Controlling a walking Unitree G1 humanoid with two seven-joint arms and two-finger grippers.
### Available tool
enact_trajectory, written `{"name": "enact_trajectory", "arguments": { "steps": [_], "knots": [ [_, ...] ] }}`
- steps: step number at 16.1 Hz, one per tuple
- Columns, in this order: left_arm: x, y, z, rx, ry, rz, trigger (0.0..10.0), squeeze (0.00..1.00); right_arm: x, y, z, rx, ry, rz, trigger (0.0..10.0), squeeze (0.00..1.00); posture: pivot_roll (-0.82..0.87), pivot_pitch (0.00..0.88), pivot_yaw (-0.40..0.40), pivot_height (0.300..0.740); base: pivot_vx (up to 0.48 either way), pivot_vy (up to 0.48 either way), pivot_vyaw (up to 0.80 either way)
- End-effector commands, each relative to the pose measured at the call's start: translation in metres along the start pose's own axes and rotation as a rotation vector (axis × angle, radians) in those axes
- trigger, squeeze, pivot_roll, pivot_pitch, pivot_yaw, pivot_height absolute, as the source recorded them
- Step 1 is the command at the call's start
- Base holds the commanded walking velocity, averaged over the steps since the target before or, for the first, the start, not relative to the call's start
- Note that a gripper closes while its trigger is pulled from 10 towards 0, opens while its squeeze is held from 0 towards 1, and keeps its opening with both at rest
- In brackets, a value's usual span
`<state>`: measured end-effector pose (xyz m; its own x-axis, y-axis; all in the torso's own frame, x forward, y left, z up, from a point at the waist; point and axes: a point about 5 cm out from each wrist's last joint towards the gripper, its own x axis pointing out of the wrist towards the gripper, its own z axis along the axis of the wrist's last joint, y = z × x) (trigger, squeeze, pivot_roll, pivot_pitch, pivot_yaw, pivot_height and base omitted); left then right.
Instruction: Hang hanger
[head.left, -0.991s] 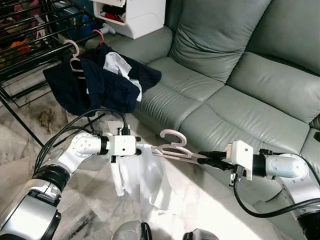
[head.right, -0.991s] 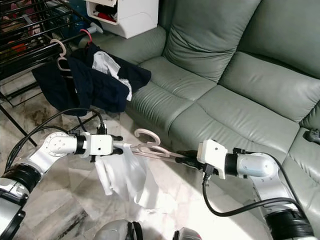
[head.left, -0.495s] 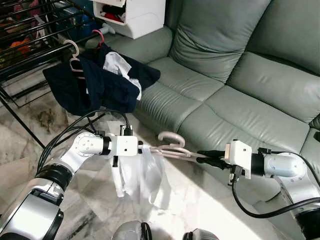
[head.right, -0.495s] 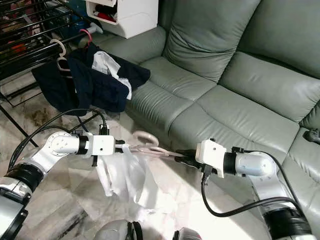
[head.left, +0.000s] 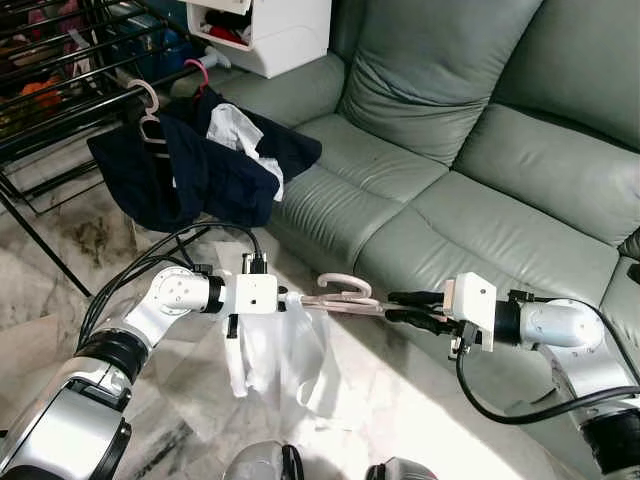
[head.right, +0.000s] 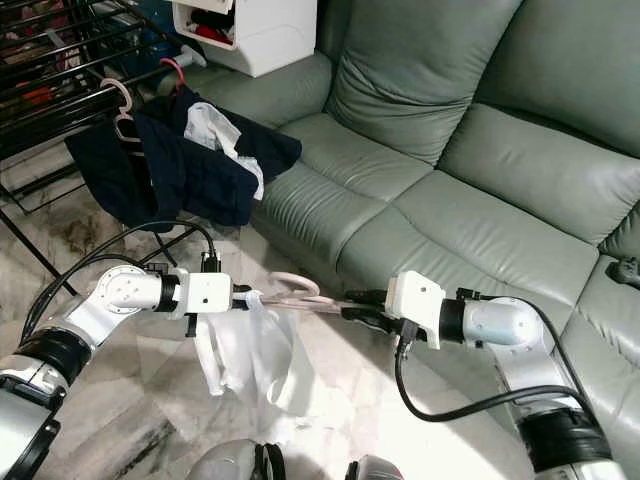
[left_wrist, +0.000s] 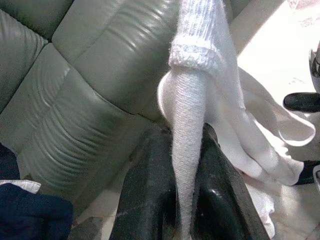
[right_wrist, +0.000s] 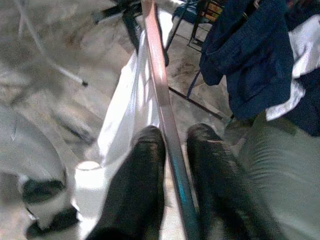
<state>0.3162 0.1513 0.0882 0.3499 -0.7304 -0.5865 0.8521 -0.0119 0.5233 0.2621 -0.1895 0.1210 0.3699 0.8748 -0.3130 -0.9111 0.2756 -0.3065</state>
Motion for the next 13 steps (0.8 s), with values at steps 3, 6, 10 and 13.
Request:
{"name": "enact_trajectory", "arguments": {
  "steps": [3, 6, 10, 13],
  "knots": [
    [-0.011, 0.007, -0.008, -0.019, 0.048, 0.071, 0.0, 0.00, -0.003, -0.032, 0.025, 0.091, -0.155, -0.145, 10.0, 1.00, -0.09, 0.018, 0.032, 0.740, 0.000, 0.000, 0.00],
    [-0.014, 0.003, -0.020, -0.097, 0.086, 0.111, 0.0, 0.00, -0.021, -0.061, 0.061, 0.161, -0.299, -0.163, 10.0, 1.00, -0.09, 0.014, 0.034, 0.740, 0.000, 0.000, 0.00],
    [-0.018, 0.007, -0.032, -0.265, 0.117, 0.282, 0.0, 0.00, -0.044, -0.103, 0.091, 0.184, -0.492, -0.448, 10.0, 1.00, -0.08, 0.006, 0.038, 0.740, 0.000, 0.000, 0.00],
    [-0.022, 0.020, -0.039, -0.461, 0.109, 0.499, 0.0, 0.00, -0.052, -0.112, 0.081, 0.159, -0.472, -0.734, 10.0, 1.00, -0.08, 0.002, 0.038, 0.740, 0.000, 0.000, 0.00]
  ]
}}
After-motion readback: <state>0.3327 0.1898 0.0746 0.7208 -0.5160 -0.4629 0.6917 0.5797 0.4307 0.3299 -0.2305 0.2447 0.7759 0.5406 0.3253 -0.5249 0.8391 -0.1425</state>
